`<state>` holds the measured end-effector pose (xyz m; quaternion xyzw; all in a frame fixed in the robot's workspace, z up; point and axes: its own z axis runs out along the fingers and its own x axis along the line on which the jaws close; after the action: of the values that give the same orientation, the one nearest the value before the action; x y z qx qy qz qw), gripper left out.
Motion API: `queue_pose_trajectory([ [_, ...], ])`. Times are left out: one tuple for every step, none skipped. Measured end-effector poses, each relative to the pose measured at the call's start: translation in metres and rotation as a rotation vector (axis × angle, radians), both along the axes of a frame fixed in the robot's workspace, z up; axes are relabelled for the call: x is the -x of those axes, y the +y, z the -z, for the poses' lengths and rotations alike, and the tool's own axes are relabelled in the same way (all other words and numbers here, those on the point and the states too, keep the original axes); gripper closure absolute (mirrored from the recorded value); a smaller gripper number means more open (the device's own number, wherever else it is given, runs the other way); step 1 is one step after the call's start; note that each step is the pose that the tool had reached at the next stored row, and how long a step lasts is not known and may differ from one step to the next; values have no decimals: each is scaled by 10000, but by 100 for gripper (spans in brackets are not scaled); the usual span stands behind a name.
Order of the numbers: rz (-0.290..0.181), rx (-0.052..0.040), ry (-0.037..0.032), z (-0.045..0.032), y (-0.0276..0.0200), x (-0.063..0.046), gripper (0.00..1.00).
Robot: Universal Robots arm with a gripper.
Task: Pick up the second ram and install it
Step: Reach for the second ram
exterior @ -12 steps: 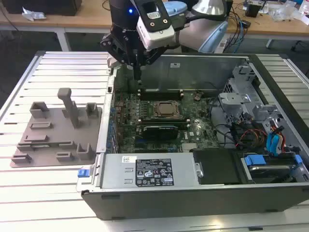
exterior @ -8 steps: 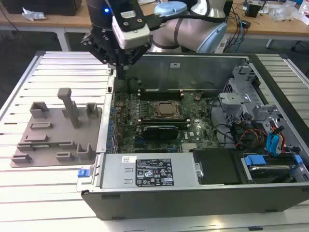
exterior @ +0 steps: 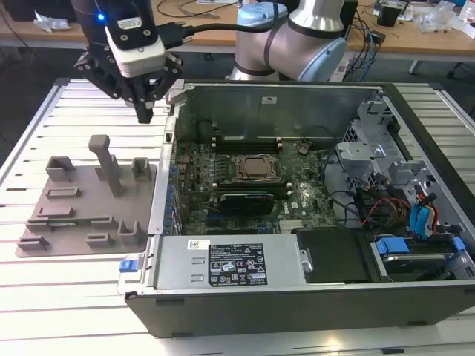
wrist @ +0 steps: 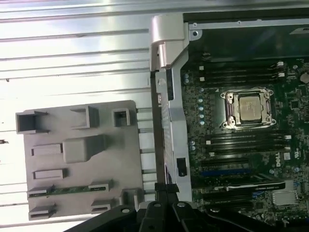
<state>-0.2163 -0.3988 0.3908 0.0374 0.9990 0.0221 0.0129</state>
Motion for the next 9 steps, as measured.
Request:
queue_pose_trajectory([
  [-1, 1, 1, 3, 0, 33, 90],
  [-2, 0, 1, 6, 0, 63, 90],
  [-2, 1, 1, 12, 0, 140, 90],
  [0, 0, 0, 23, 0, 245, 90],
  [-1, 0, 1, 33, 0, 302, 90],
  [-1, 1, 1, 42, 0, 339, 90],
  [-1, 1, 1, 53, 0, 391, 90],
  [0, 0, 1, 59, 0, 432, 90],
  [-1, 0, 0, 67, 0, 504, 90],
])
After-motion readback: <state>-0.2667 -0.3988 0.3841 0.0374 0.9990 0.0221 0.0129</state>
